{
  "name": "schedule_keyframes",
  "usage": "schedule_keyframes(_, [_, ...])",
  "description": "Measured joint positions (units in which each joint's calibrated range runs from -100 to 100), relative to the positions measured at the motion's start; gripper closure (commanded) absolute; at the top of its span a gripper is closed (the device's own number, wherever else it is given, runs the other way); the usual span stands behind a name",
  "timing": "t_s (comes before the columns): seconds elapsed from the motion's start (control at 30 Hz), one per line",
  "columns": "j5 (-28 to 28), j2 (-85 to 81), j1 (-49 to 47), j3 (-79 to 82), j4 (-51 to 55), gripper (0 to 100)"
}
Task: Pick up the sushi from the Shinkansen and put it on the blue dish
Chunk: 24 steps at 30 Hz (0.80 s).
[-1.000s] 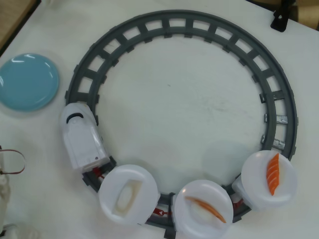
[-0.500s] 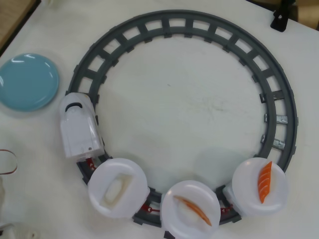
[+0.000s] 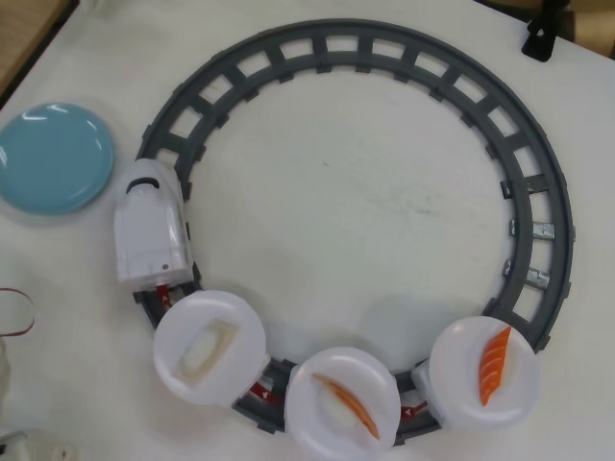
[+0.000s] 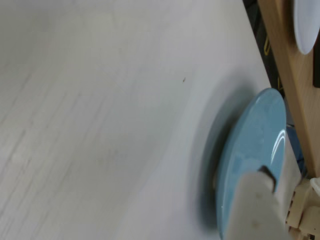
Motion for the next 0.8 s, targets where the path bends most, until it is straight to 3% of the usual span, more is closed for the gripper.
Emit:
schedule_keyframes(0.13, [0.2,0.0,0.1,-0.9,1.8,83])
schedule_keyframes(0.43, [2.9,0.2,7.8,-18.6,17.6,83])
schedule_keyframes(0.8, [6.3,3.4,35.8,-36.1,19.3,82])
